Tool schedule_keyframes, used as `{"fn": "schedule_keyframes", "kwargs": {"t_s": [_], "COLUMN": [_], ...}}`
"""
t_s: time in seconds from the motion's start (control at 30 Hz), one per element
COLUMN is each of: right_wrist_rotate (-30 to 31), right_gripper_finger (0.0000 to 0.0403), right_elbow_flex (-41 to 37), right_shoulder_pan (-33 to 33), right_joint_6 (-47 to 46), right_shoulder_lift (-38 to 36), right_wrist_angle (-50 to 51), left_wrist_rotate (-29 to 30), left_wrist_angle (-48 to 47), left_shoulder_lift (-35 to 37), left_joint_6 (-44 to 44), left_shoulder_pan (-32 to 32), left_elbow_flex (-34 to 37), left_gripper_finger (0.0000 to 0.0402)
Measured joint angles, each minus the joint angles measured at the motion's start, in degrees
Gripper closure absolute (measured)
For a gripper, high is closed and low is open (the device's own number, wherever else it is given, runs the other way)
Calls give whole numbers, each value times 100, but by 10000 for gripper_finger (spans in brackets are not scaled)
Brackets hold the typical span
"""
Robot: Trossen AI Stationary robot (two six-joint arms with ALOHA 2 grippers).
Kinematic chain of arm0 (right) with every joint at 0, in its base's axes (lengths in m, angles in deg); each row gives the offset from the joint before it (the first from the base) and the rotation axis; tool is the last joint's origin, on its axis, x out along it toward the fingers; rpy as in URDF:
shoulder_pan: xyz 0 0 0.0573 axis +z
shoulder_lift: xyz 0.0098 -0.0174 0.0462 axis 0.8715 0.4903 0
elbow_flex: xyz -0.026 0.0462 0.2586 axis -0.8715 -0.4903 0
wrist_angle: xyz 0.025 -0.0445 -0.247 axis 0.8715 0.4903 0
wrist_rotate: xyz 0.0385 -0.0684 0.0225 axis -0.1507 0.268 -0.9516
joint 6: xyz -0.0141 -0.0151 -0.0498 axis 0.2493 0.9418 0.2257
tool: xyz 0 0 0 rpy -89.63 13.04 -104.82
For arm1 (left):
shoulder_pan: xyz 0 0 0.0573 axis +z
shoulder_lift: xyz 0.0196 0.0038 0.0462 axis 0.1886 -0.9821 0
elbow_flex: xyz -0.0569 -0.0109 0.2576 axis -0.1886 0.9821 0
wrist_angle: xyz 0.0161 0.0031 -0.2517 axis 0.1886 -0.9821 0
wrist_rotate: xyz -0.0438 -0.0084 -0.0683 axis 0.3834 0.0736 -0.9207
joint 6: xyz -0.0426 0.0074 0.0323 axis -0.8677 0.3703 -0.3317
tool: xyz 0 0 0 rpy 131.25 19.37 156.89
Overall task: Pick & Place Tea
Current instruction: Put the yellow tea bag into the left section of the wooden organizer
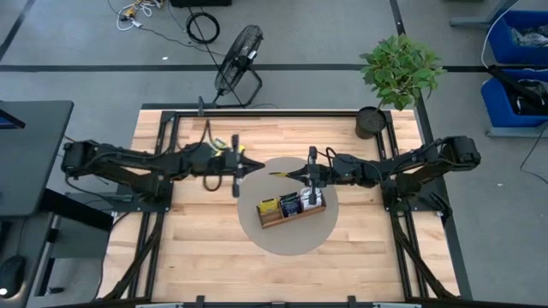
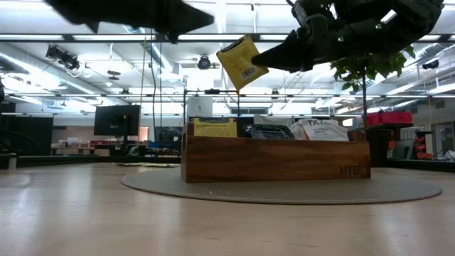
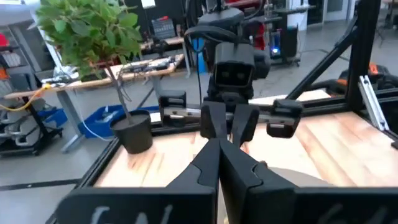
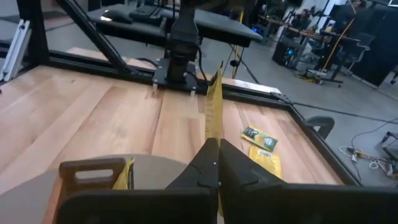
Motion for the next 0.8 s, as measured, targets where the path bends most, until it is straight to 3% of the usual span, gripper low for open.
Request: {"fn": "schedule_keyframes", "kwargs": {"t_s": [0.43, 0.8], "right_wrist_rotate": [-470, -467], "right_gripper_finger": [403, 403], "right_elbow_flex": [0, 0], "right_shoulder_pan": [0, 0], "right_joint_6": [-403, -461], "right_shoulder_lift": [0, 0], "right_wrist_angle": [-456, -515], "left_wrist_rotate": [92, 68], "left_wrist_angle": [1867, 1746], "left_shoulder_lift": [159, 155], "left_joint_6": [-436, -1368], "left_shoulder_pan": [-450, -445], "left_elbow_flex": [1567, 2013], "left_gripper_finger": [392, 392]}}
